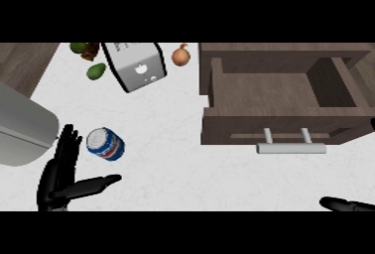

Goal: Pick up the can, place it into the drawer and close the drawer

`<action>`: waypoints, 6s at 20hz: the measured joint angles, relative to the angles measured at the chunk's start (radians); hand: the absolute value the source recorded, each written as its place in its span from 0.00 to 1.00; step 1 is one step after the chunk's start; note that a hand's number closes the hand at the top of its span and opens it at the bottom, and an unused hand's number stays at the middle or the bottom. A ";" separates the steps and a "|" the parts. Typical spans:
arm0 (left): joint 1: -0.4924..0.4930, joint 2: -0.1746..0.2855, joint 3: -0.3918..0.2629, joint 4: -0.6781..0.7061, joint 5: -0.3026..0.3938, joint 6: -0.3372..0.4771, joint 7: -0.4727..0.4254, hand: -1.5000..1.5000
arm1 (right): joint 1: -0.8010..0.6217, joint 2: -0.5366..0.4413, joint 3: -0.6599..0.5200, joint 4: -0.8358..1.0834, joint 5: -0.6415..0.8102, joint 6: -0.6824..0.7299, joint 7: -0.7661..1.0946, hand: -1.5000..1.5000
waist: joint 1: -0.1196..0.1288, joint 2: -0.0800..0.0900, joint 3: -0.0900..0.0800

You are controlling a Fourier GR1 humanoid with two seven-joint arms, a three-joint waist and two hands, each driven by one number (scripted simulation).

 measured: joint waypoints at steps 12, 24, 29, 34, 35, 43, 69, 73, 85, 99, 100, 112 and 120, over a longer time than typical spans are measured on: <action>-0.126 0.043 0.071 0.335 0.030 -0.004 -0.168 0.00 | 0.039 0.020 -0.028 -0.076 -0.006 0.036 0.028 0.00 | -0.001 0.000 0.000; -0.339 0.106 0.142 0.783 0.065 -0.013 -0.384 0.00 | -0.024 0.005 -0.070 -0.085 -0.030 0.040 0.095 0.00 | -0.004 0.002 0.000; -0.419 0.141 0.153 0.936 0.073 -0.049 -0.464 0.00 | 0.000 0.032 -0.051 -0.088 0.004 0.048 0.069 0.00 | -0.005 0.002 0.000; -0.476 0.145 0.131 0.996 0.066 -0.093 -0.476 0.00 | -0.012 0.019 -0.073 -0.076 -0.010 0.061 0.064 0.00 | -0.007 0.002 0.000; -0.494 0.142 0.129 1.021 0.063 -0.094 -0.489 1.00 | -0.012 0.026 -0.063 -0.084 -0.002 0.058 0.070 0.00 | -0.008 0.002 0.000; -0.598 0.152 0.130 1.145 0.073 -0.184 -0.542 1.00 | -0.024 0.043 -0.041 -0.094 0.036 0.042 0.074 0.00 | -0.010 0.004 -0.001; -0.855 -0.023 0.014 0.955 0.108 -0.013 -0.341 1.00 | -0.066 0.003 -0.104 -0.117 0.023 0.033 0.124 0.00 | 0.000 -0.004 0.001; -0.891 -0.030 -0.058 0.830 0.136 0.024 -0.200 1.00 | -0.050 0.001 -0.117 -0.126 0.014 0.040 0.122 0.00 | 0.003 -0.006 0.001; -1.083 -0.031 -0.231 0.555 0.200 0.233 0.190 1.00 | -0.061 0.004 -0.106 -0.127 0.032 0.039 0.126 0.00 | -0.005 -0.003 0.001; -1.461 -0.035 -0.283 0.799 0.268 0.356 0.312 1.00 | -0.128 -0.016 -0.102 -0.117 0.032 0.020 0.165 0.00 | -0.036 0.007 0.001; -1.486 -0.035 -0.285 0.829 0.274 0.359 0.311 1.00 | -0.121 -0.017 -0.106 -0.126 0.025 0.024 0.168 0.00 | -0.040 0.008 0.002; -1.664 -0.035 -0.382 1.059 0.389 0.420 0.276 1.00 | -0.154 -0.026 -0.092 -0.117 0.027 0.024 0.169 0.00 | -0.074 0.017 0.003; -1.696 -0.035 -0.447 1.132 0.441 0.523 0.234 0.00 | -0.182 -0.036 -0.077 -0.099 0.031 0.027 0.182 0.00 | -0.093 0.022 0.004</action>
